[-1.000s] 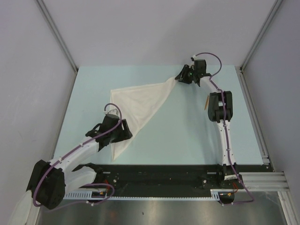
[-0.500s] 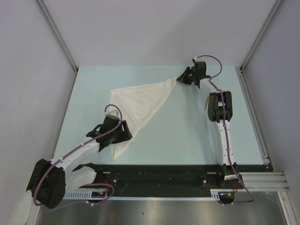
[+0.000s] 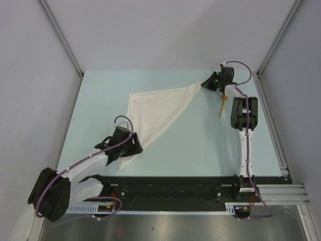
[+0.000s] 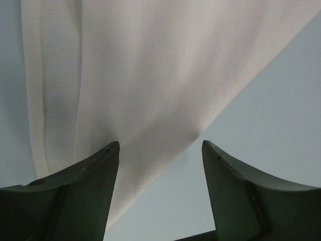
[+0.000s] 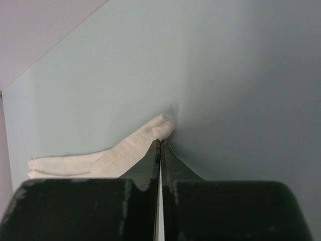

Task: Fold the napkin, place the utensils inside, and roll it up
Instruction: Fold the napkin

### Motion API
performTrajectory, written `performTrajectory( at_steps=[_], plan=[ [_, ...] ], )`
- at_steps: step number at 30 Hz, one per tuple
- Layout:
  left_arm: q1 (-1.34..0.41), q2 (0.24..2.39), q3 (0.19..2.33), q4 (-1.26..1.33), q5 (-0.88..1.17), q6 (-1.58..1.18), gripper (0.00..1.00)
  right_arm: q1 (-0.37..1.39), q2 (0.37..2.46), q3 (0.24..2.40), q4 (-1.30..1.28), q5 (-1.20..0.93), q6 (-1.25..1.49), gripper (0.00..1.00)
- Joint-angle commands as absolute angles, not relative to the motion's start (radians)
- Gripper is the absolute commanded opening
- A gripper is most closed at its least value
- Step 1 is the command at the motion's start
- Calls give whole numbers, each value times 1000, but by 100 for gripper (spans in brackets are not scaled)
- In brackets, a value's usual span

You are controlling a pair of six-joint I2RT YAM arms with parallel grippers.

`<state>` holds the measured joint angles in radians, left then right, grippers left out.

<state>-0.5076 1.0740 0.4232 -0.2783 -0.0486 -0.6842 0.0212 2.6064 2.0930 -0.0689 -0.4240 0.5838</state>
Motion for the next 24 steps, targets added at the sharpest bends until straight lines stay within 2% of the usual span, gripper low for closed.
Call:
performTrajectory(
  at_steps=[1,9,12,15,16,19,21,22,23,24],
  plan=[
    [-526,1057,385,-330,-32,-712,72,-28,2569,2117,-86,-374,554,0],
    [-535,1020,423,-351,-43,-696,72,-43,2586,2137,-104,-437,535,0],
    [-534,1022,537,-365,-101,-654,75,-43,2553,2115,-104,-471,523,16],
    [-511,1072,707,-364,-173,-569,80,-49,2504,2063,-100,-482,503,38],
    [-491,1092,783,-354,-192,-527,80,-55,2462,2048,-98,-485,497,48],
    [-382,1208,903,-260,-149,-442,79,-67,2363,1967,-83,-503,482,63],
    [-310,1352,978,-223,-132,-401,75,-78,2304,1925,-75,-508,462,67],
    [-292,1412,1093,-239,-127,-372,73,-83,2275,1877,-77,-511,457,68],
    [-272,1548,1157,-259,-118,-351,66,-90,2208,1850,-77,-512,450,68],
    [-268,1612,1220,-297,-121,-332,63,-95,2176,1815,-75,-514,446,68]
  ],
)
